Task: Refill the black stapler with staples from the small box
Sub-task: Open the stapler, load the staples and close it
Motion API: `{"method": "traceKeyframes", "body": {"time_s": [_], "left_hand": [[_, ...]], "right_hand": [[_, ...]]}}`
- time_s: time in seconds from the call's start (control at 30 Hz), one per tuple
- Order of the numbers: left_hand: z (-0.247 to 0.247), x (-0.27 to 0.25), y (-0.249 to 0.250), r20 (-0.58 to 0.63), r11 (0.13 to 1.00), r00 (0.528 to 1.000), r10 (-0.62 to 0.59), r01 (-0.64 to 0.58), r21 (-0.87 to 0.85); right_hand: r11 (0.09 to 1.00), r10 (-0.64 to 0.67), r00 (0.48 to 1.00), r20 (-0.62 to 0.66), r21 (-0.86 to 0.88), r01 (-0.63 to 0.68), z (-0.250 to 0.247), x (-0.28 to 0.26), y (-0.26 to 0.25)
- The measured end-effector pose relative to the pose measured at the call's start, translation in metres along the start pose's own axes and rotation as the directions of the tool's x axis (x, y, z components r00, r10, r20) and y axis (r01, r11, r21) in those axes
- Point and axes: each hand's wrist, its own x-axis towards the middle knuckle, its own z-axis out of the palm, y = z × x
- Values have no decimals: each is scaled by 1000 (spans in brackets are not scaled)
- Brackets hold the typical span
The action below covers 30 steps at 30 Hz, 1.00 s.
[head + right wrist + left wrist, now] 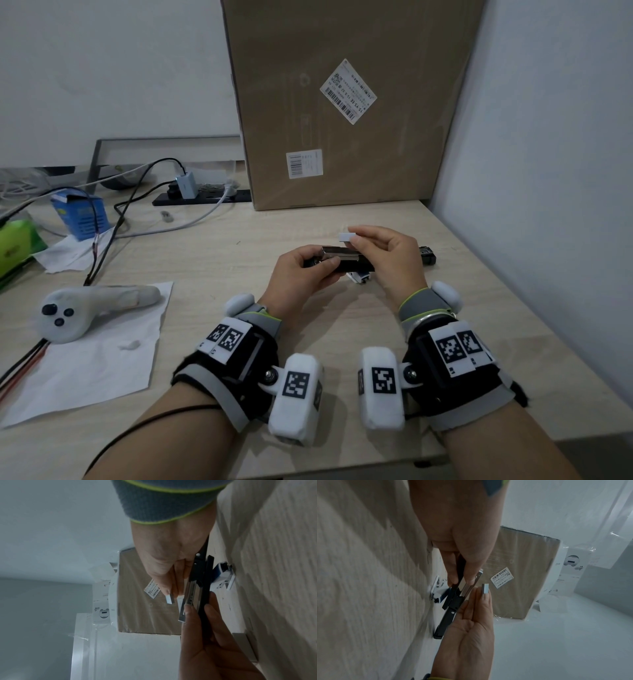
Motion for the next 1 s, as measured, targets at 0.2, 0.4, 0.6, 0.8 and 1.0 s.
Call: {"method": "traceKeyframes", "body": {"time_s": [0.2,0.4,0.6,0.8,1.0], "left_hand": [[0,-1,0,2,1000,1000,10,-10,4],[0,-2,1,18,1000,999,28,-28,6],[1,-3,1,44,999,998,36,-36,-10],[3,-5,3,42,998,998,52,-50,-43],[2,-6,5,42,996,997,66,-64,-54]], "right_hand": [[1000,2,1000,2,20,-2,2,-2,-3],[990,-111,990,87,-79,118,1,-2,-2],[938,-206,974,95,-265,224,-1,3,6],[923,-223,973,62,-307,231,-2,2,6],[877,-268,960,87,-391,280,-1,2,6]]}}
